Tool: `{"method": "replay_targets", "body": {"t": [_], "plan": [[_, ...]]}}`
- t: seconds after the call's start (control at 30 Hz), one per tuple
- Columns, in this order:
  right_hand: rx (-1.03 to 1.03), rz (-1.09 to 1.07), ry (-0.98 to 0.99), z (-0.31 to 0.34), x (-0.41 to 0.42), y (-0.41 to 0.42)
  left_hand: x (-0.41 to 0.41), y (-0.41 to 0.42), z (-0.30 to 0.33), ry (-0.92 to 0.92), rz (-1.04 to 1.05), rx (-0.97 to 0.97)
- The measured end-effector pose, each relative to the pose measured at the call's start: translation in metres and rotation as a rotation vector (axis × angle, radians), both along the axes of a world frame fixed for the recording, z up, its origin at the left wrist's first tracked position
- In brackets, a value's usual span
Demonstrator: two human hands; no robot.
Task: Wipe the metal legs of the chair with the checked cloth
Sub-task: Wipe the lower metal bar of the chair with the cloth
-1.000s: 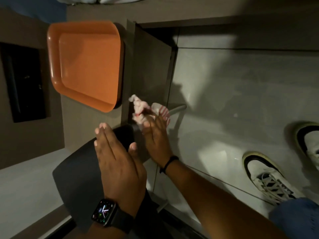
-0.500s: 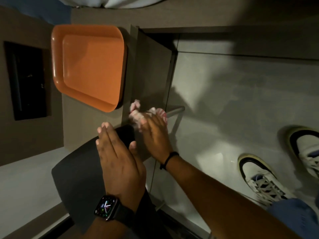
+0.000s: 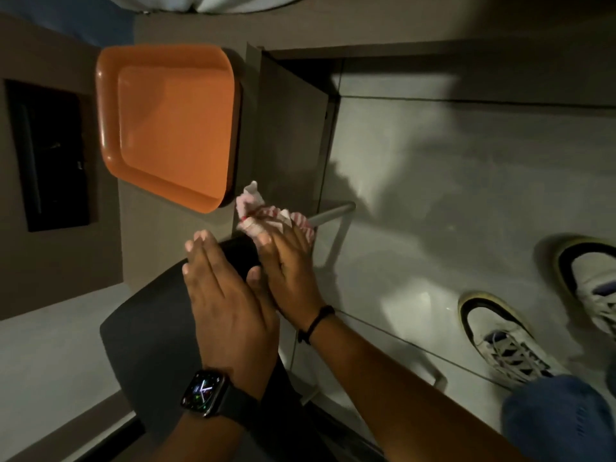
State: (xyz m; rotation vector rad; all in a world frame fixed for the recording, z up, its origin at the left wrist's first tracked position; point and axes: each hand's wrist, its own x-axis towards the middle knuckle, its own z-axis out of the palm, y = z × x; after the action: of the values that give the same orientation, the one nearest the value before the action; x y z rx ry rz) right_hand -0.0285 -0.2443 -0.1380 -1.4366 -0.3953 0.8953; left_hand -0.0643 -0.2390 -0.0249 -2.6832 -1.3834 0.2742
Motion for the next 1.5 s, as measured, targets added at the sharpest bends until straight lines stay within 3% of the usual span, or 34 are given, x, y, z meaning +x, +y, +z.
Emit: {"method": "replay_targets", "body": {"t": [0.13, 0.2, 0.27, 0.33, 0.47, 0.57, 0.63, 0.77, 0.83, 0.97, 1.03, 1.2, 1.33, 1.43, 1.5], "plan": [[-0.265, 0.078, 0.152, -0.054, 0.032, 0.025, -0.003, 0.001, -0.002, 0.007, -0.007, 0.024], [-0.296, 0.083, 0.271, -0.080, 0.052, 0.029, -0.001, 0.001, -0.002, -0.001, -0.006, 0.021], [-0.311, 0.115, 0.248, -0.093, 0.056, 0.026, 0.001, -0.001, -0.001, -0.014, -0.003, 0.013], [-0.264, 0.127, 0.093, -0.069, 0.040, 0.019, 0.002, -0.002, 0.000, -0.018, 0.008, 0.004], [0.039, -0.113, -0.021, -0.005, -0.005, 0.011, 0.004, -0.002, 0.002, -0.020, 0.029, -0.023], [0.018, -0.051, -0.052, -0.025, -0.013, 0.013, 0.003, -0.001, 0.003, -0.036, 0.029, -0.032], [-0.087, 0.001, 0.037, -0.067, -0.003, 0.020, 0.002, -0.001, 0.000, -0.047, 0.023, -0.022], [-0.257, 0.047, 0.429, -0.116, 0.041, 0.022, 0.001, -0.002, -0.001, -0.058, 0.017, -0.036], [-0.245, 0.022, 0.413, -0.101, 0.046, 0.020, 0.000, -0.002, 0.001, -0.056, 0.033, -0.024], [-0.037, -0.035, 0.304, -0.003, 0.025, 0.005, 0.010, -0.006, 0.007, -0.072, 0.068, -0.057], [0.039, -0.020, 0.175, 0.018, 0.007, 0.003, 0.012, -0.006, 0.007, -0.062, 0.085, -0.073], [-0.208, 0.050, 0.158, -0.050, 0.019, 0.021, 0.010, -0.004, 0.006, -0.058, 0.093, -0.062], [-0.377, 0.091, 0.338, -0.114, 0.057, 0.032, 0.011, -0.005, 0.005, -0.065, 0.078, -0.053], [-0.430, 0.100, 0.356, -0.082, 0.061, 0.032, 0.012, -0.006, 0.005, -0.075, 0.082, -0.051], [-0.287, 0.023, 0.319, -0.025, 0.044, 0.023, 0.012, -0.006, 0.006, -0.081, 0.091, -0.058]]}}
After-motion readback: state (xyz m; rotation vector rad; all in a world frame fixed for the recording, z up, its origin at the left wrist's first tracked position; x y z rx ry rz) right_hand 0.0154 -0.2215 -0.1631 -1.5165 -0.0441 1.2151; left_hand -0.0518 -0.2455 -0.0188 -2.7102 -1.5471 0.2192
